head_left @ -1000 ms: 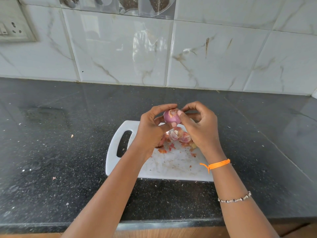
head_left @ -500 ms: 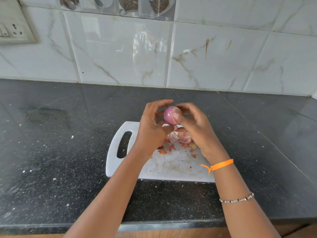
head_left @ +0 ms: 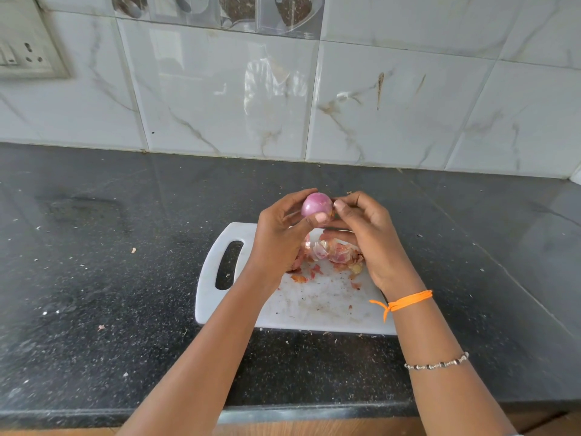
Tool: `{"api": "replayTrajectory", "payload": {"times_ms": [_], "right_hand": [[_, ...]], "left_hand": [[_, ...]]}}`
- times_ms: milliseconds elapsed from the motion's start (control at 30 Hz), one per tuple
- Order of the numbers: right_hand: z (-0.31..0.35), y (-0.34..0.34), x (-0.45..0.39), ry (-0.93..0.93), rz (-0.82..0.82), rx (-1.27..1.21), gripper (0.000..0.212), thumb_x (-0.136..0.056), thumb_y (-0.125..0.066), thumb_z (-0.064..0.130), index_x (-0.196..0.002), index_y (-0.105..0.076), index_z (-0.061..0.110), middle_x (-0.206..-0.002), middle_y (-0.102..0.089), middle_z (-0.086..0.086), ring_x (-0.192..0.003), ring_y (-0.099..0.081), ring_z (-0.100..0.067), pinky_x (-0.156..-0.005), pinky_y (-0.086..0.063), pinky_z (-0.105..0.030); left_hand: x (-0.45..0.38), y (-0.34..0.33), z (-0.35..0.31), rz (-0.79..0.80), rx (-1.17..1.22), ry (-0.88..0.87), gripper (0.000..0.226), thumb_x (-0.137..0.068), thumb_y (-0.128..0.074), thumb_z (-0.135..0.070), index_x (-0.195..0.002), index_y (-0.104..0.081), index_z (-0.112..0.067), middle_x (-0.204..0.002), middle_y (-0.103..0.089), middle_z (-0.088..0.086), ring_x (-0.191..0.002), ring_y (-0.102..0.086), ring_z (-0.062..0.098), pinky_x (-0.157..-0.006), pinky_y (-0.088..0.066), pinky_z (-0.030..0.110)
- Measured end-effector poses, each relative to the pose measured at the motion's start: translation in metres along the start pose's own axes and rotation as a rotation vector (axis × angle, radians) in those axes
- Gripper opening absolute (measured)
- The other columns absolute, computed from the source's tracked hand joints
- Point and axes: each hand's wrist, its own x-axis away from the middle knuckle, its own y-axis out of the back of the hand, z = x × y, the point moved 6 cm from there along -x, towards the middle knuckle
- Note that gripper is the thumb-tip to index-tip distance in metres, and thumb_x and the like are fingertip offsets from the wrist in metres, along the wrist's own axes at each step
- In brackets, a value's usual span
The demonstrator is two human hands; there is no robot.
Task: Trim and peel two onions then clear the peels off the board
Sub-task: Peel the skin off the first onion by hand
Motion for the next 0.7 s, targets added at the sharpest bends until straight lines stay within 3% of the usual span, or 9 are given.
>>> {"api": "replayTrajectory", "payload": {"times_ms": [133, 300, 367, 500, 700], "right_hand": [[0.004, 0.012, -0.002, 0.037, -0.138, 0.019, 0.028, -0.091, -0.04, -0.003, -0.071, -0.056, 0.008, -0.074, -0.06, -0.002, -0.066, -0.06, -0.012, -0.067, -0.055, -0.026], [-0.004, 0.015, -0.004, -0.048, -0.135, -0.011, 0.016, -0.068, -0.035, 0.021, -0.054, -0.033, 0.015, -0.051, -0.033, 0.005, -0.051, -0.031, -0.011, -0.05, -0.036, -0.019], [-0.005, 0.01, -0.005, -0.056, -0.073, -0.025, 0.015, -0.071, -0.035, 0.023, -0.057, -0.034, 0.016, -0.054, -0.035, 0.007, -0.052, -0.031, -0.01, -0.05, -0.031, -0.019], [-0.003, 0.005, -0.005, 0.0, -0.018, -0.039, 0.029, -0.097, -0.036, 0.011, -0.069, -0.041, 0.016, -0.067, -0.039, 0.007, -0.059, -0.031, -0.009, -0.06, -0.028, -0.023], [-0.002, 0.004, -0.005, 0.022, 0.016, -0.124, 0.031, -0.099, -0.042, 0.013, -0.07, -0.047, 0.02, -0.067, -0.053, 0.018, -0.059, -0.03, -0.006, -0.059, -0.028, -0.019]], "left_hand": [[0.0, 0.001, 0.001, -0.02, -0.008, 0.029, 0.035, -0.081, -0.071, -0.01, -0.115, -0.063, -0.016, -0.102, -0.069, -0.005, -0.084, -0.067, 0.0, -0.074, -0.051, 0.016], [0.001, 0.0, 0.001, -0.007, -0.02, 0.052, 0.035, -0.081, -0.071, -0.01, -0.114, -0.064, -0.017, -0.104, -0.069, -0.005, -0.082, -0.065, 0.0, -0.072, -0.051, 0.015], [0.001, -0.001, 0.0, -0.001, -0.032, 0.054, 0.036, -0.08, -0.072, -0.011, -0.115, -0.065, -0.018, -0.105, -0.069, -0.006, -0.083, -0.065, 0.002, -0.072, -0.051, 0.016], [0.002, -0.001, -0.002, -0.007, -0.025, 0.047, 0.037, -0.078, -0.073, -0.01, -0.115, -0.065, -0.015, -0.104, -0.069, -0.003, -0.082, -0.066, 0.003, -0.069, -0.049, 0.013], [0.002, -0.003, -0.002, 0.012, -0.035, 0.036, 0.037, -0.077, -0.074, -0.01, -0.111, -0.065, -0.019, -0.105, -0.07, -0.004, -0.085, -0.066, 0.006, -0.074, -0.052, 0.016]]}}
